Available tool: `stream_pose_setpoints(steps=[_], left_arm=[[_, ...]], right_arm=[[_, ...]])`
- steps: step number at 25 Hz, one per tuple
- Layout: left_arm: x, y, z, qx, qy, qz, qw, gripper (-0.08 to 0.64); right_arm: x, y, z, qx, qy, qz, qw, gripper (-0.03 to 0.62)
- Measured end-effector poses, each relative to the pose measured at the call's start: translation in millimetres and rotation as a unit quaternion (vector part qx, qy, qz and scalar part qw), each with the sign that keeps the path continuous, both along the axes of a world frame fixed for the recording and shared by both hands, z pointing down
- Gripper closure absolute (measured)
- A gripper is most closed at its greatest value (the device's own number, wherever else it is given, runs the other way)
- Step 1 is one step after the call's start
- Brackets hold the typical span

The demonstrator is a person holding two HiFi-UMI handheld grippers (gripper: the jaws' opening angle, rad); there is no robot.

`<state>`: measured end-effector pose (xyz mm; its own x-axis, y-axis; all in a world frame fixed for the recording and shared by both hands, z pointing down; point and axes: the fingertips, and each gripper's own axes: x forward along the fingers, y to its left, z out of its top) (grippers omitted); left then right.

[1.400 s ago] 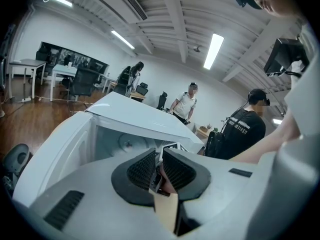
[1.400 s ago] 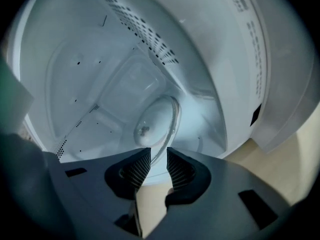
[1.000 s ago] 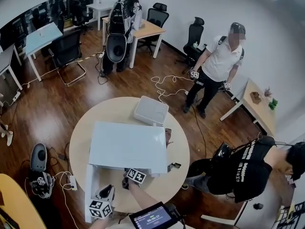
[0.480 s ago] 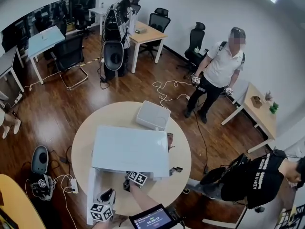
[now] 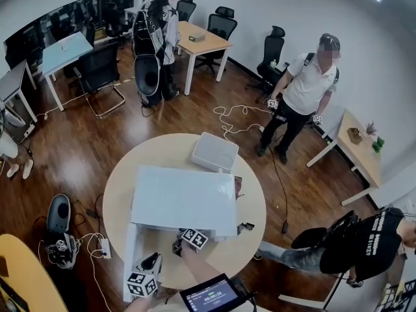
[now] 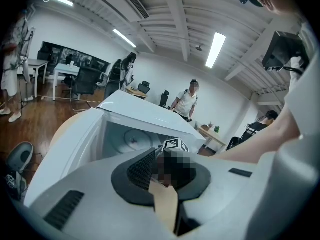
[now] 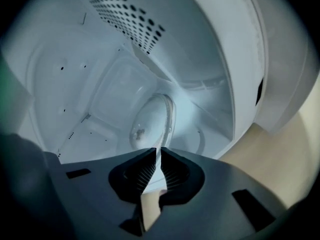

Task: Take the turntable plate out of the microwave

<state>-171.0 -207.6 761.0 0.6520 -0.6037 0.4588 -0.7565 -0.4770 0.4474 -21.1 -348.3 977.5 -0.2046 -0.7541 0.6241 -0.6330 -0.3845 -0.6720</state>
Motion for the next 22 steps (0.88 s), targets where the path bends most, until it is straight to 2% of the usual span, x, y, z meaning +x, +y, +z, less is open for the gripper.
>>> stream_pose_setpoints(steps=[4, 8, 11, 14, 18, 20, 22], left_arm=[[3, 0, -3, 0.001, 0.000, 0.002, 1.0000, 0.530], [3, 2, -4, 0.001, 0.001, 0.000, 1.0000, 0.531], [6, 8, -8, 0.002, -0.001, -0.001, 1.0000, 0.530], [11, 11, -13, 0.010, 0.001, -0.001, 1.0000, 0.529], [7, 2, -15, 0.009, 0.002, 0.000, 1.0000, 0.530], [4, 1, -12, 0.004, 0.002, -0.002, 1.0000, 0.531], [2, 3, -9, 0.000, 0.002, -0.002, 1.0000, 0.529]], right_arm=[[1, 1, -7, 0.010, -0.024, 0.011, 1.000, 0.590], [-11, -1, -23, 0.035, -0.040, -0.011, 0.999, 0.591], [-16, 6, -28, 0.024, -0.055, -0.006, 0.998, 0.591], [-13, 12, -29, 0.017, -0.048, -0.008, 0.999, 0.591], [-22, 2, -34, 0.044, -0.072, -0.015, 0.996, 0.585], [-29, 1, -30, 0.055, -0.103, -0.006, 0.993, 0.486], [-33, 3, -23, 0.050, -0.121, 0.005, 0.991, 0.418]])
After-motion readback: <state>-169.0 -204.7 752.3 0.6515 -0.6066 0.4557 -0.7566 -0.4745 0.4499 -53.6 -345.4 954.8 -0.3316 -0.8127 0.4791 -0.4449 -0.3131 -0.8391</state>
